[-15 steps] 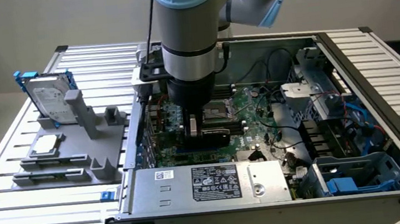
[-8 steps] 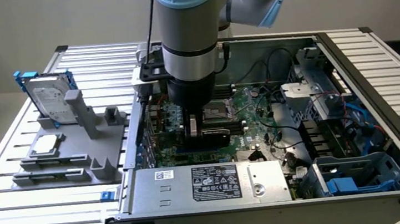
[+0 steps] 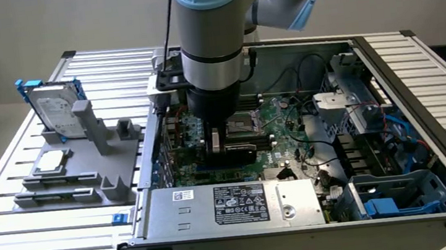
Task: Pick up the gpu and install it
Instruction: 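Insert the gpu into the slot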
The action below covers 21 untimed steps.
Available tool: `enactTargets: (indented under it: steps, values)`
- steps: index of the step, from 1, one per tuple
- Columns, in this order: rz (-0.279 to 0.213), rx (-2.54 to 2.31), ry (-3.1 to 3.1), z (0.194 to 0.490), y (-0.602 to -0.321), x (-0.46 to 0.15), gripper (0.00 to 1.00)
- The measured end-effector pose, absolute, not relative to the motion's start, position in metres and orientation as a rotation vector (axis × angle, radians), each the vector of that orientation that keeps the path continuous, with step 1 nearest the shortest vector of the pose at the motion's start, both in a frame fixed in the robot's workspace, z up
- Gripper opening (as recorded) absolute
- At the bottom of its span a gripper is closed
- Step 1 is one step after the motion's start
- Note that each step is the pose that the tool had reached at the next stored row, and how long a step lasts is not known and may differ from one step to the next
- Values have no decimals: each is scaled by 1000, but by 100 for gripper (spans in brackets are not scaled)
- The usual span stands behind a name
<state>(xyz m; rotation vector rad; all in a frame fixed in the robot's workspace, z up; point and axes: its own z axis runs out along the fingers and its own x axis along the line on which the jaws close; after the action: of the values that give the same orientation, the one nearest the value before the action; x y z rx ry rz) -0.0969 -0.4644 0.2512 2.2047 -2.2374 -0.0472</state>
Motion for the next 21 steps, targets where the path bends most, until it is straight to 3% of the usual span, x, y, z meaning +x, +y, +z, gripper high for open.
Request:
enactTargets:
  steps: [2,4,21]
  values:
    - [-41,2207,-2240,251,-464,-97,26]
    - [8,2228,-2263,252,-464,-97,26]
    - [8,2229,-2262,252,-464,-97,26]
